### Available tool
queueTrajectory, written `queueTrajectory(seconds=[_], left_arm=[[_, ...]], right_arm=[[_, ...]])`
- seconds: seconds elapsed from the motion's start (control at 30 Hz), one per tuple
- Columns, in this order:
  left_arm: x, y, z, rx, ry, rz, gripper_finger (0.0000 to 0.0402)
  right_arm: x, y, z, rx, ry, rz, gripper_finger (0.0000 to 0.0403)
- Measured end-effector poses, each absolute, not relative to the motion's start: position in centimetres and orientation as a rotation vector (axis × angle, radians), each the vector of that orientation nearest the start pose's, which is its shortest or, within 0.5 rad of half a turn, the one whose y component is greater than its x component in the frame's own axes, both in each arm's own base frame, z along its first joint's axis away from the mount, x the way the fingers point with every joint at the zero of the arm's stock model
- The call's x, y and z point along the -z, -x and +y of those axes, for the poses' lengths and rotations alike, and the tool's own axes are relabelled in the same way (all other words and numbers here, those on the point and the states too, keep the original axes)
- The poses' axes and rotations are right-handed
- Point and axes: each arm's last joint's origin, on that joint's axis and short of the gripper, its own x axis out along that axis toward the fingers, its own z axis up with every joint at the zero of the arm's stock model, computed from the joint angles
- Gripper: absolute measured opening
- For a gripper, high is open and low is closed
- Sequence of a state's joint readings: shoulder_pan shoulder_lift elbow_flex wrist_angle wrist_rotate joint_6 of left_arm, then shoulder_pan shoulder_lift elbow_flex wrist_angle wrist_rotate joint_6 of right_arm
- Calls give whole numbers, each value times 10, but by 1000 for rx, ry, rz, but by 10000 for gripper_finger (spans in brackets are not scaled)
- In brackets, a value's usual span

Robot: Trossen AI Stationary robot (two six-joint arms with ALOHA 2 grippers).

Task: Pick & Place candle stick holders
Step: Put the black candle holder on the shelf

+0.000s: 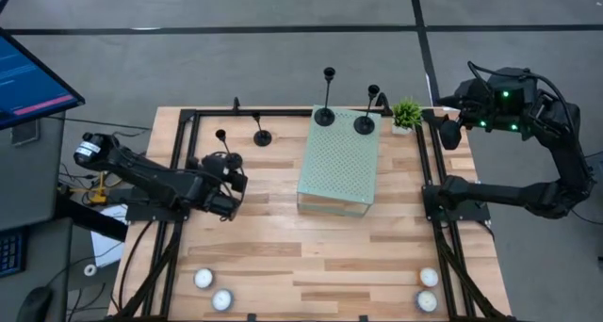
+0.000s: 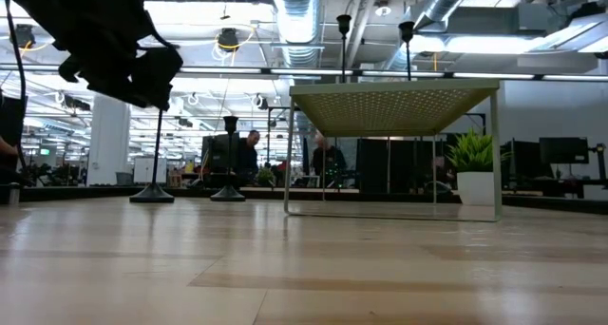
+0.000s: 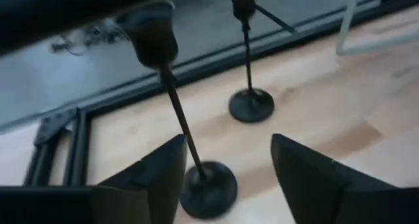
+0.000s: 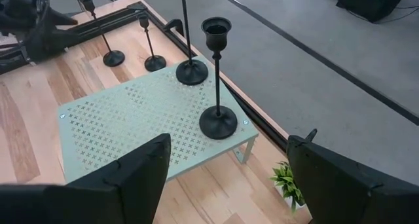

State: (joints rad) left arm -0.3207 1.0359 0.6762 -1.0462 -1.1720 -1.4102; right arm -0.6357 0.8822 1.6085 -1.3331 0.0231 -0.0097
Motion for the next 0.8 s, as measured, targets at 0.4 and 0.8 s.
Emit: queueTrajectory(seconds=[0.4, 0.8], left_arm=[[-202, -149, -13, -1226, 273, 273, 274], [-192, -152, -2, -1313, 263, 71, 274]], right_arm=[[-460, -60, -45, 635, -177, 592, 297], [-460, -60, -45, 635, -177, 592, 297]])
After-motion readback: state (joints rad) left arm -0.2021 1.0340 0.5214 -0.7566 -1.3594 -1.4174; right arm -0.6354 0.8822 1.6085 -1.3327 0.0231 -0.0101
